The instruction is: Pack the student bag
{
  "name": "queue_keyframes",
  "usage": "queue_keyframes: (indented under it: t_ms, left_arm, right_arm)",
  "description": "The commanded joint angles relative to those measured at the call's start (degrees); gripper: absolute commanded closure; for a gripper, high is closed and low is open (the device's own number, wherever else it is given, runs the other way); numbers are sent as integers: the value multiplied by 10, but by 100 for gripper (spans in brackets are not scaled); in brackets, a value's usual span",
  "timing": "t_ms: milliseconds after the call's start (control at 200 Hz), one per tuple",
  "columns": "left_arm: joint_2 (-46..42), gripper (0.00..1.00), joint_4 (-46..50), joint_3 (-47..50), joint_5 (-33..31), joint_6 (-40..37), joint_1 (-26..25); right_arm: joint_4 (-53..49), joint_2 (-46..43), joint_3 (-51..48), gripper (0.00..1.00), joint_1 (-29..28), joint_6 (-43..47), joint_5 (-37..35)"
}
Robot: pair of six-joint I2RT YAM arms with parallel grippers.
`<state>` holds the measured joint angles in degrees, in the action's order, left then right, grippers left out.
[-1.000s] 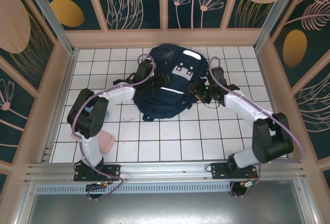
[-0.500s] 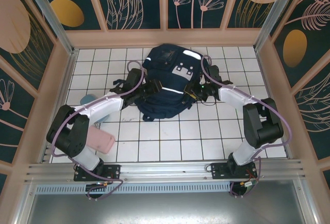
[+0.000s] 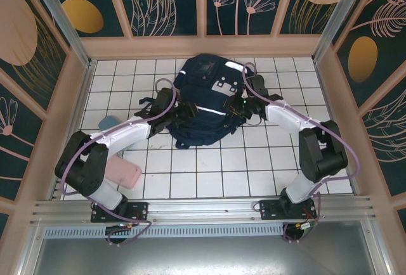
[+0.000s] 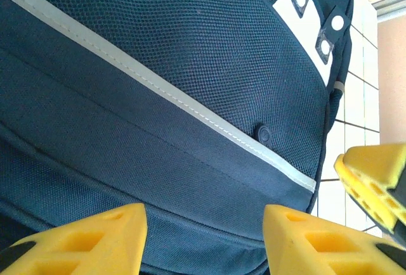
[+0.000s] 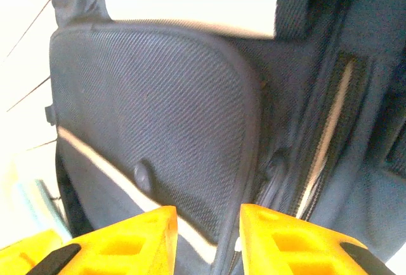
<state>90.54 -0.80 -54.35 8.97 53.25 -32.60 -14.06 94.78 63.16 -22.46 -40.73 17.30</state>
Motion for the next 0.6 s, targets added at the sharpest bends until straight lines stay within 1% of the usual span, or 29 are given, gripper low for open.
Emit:
queue_keyframes:
  t_ms: [0,150,235,305,465,596]
  left_arm:
    - [-18,48,4,7,3,9,-4]
    - [-22,48,2,10,8,13,-5]
    - [-27,48,0,13,13,19,-8]
    - [-31,48,-3,17,17,26,-16]
    - [-40,48,-6,26,13,51,-40]
    - [-51,49,-7,38,-4,77,-62]
  right_arm:
    - [-33,31,33,67,2,17,-38]
    - [-33,68,52,67,2,24,-9]
    - [-35,82,61,68,1,27,6]
    - [-22,85,61,72,1,29,33]
    - [23,87,71,90,-4,25,99]
    - [73,76,83,94,-10,6,116]
